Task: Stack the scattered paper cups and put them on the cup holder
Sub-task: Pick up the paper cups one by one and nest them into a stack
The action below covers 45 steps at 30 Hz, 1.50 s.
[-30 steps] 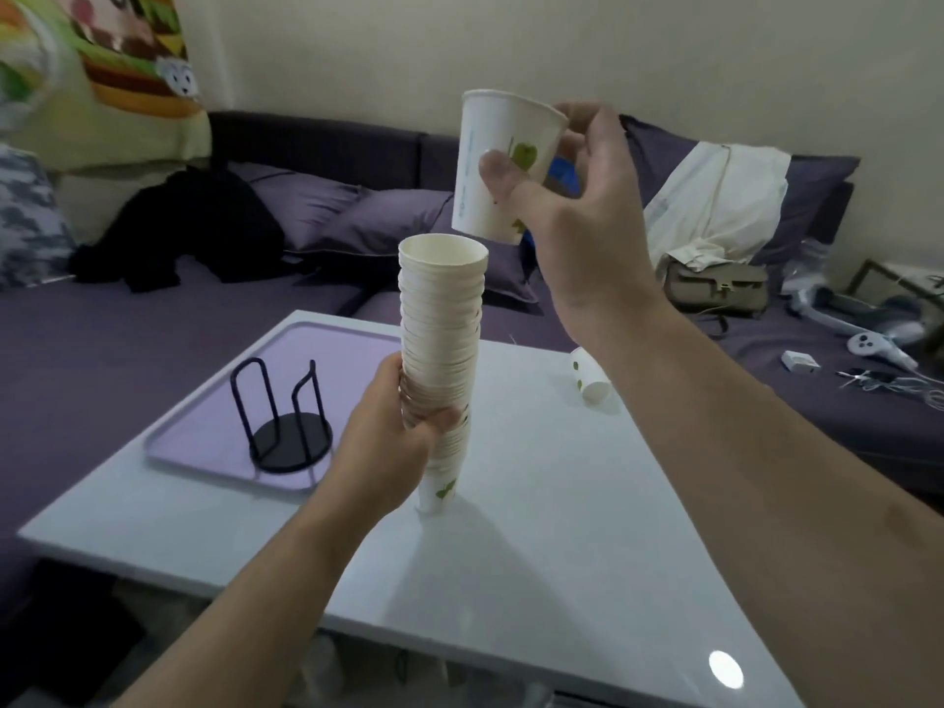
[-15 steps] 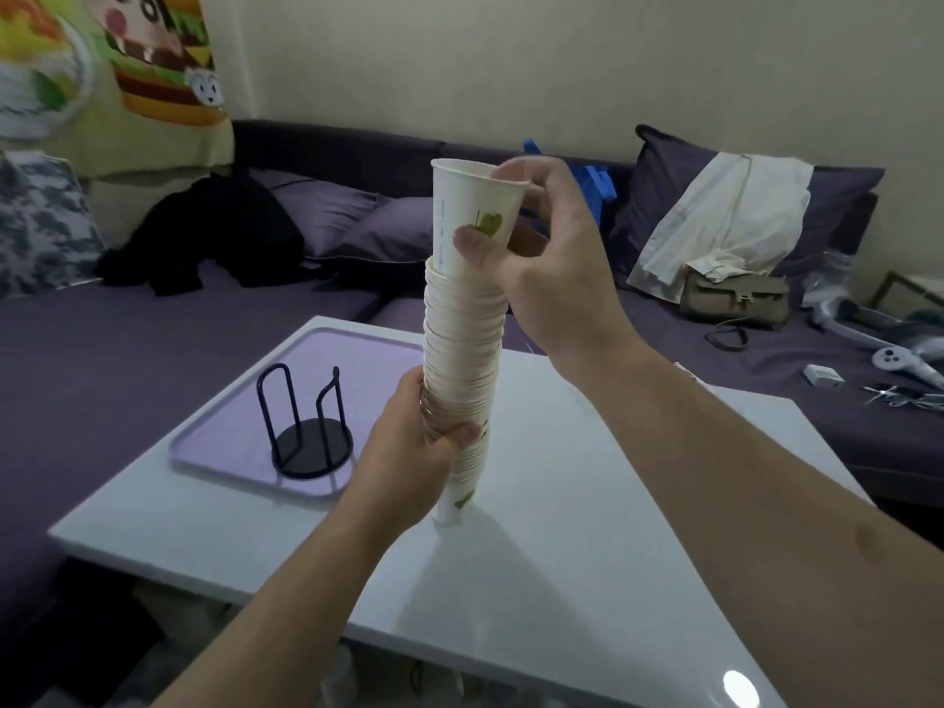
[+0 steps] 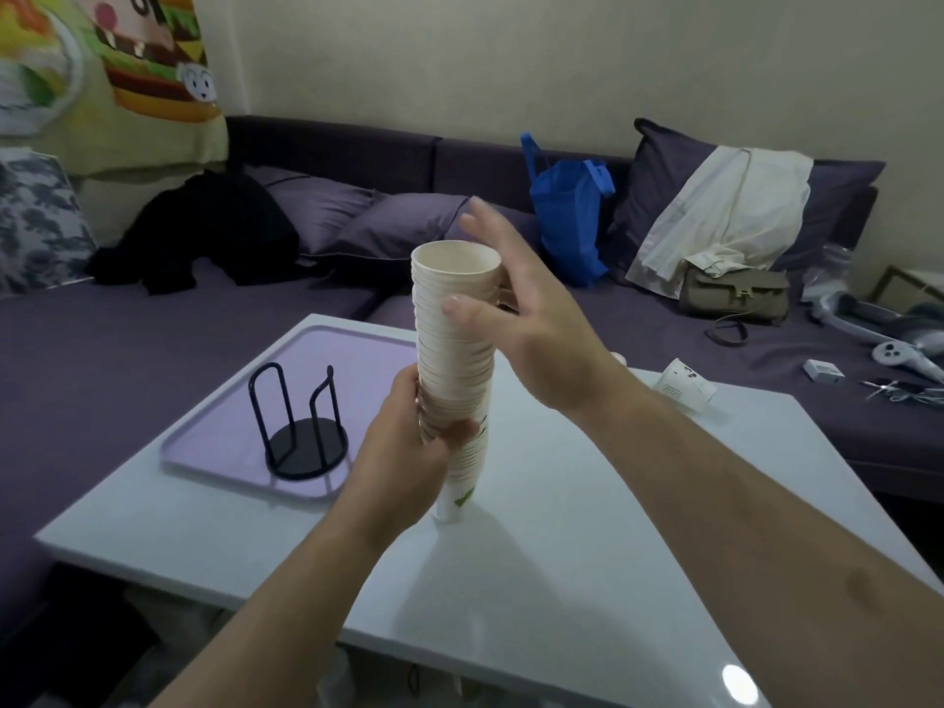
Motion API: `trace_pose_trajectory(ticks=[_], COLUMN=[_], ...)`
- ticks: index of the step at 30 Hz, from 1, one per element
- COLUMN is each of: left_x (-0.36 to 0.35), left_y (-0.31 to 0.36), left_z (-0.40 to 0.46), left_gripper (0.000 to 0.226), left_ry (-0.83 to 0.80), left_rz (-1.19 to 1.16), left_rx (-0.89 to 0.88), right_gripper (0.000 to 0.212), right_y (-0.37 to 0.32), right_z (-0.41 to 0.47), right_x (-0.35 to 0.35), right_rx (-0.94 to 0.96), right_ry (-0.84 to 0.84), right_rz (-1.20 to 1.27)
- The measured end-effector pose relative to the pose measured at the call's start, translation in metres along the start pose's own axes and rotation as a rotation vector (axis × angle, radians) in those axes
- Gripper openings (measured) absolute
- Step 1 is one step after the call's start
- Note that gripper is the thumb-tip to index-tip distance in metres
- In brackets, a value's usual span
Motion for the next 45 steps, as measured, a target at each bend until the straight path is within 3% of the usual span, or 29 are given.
trace_pose_trajectory(ticks=[4, 7, 10, 16, 21, 24, 28, 30, 35, 40, 45], left_x=[-0.003, -0.006, -0.01, -0.019, -0.023, -0.024, -0.023, -0.022, -0.021, -0.015, -0.009], left_y=[-0.001, -0.003, -0.005, -0.012, -0.018, -0.018, -0.017, -0.015, -0.008, -0.001, 0.009], left_z=[0.003, 0.008, 0.015, 0.033, 0.041, 0.042, 0.042, 0.04, 0.03, 0.011, -0.008], left_gripper=[0.049, 0.052, 0.054, 0.056, 0.057, 0.056, 0.054, 0.053, 0.053, 0.053, 0.054], left_ry=[0.007, 0.008, 0.021, 0.033, 0.044, 0.038, 0.026, 0.022, -0.016, -0.024, -0.027], left_rz=[0.023, 0.026, 0.027, 0.012, -0.013, -0.021, -0.022, -0.02, -0.017, -0.001, -0.011], left_rx=[0.006, 0.008, -0.003, -0.026, -0.027, -0.035, -0.029, -0.017, -0.007, -0.009, -0.008], right_gripper=[0.066, 0.057, 0.062, 0.083, 0.091, 0.074, 0.043, 0.042, 0.046, 0.031, 0.032], right_y=[0.035, 0.098, 0.164, 0.25, 0.295, 0.306, 0.294, 0.277, 0.185, 0.084, 0.008], right_z=[-0.014, -0.029, -0.037, -0.024, -0.007, -0.004, -0.007, -0.009, -0.01, -0.007, -0.005], right_x=[0.015, 0.031, 0.054, 0.094, 0.1, 0.094, 0.082, 0.075, 0.068, 0.075, 0.08], right_rx=[-0.138, -0.374, -0.545, -0.738, -0.868, -0.864, -0.781, -0.735, -0.575, -0.371, -0.211], right_ry=[0.189, 0.289, 0.242, 0.091, 0.01, 0.053, 0.072, 0.103, 0.293, 0.414, 0.443], right_rz=[0.092, -0.267, -0.551, -0.827, -0.824, -0.756, -0.786, -0.696, -0.197, 0.191, 0.328])
Point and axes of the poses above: each hand's wrist, its own z-axis towards the middle knuckle, its own x-axis out of the back of the hand, y = z × x, the point moved 5 cm from there along z, towards the middle knuckle, and after that the axes turned 3 degrees about -z, right-handed, at the moved point
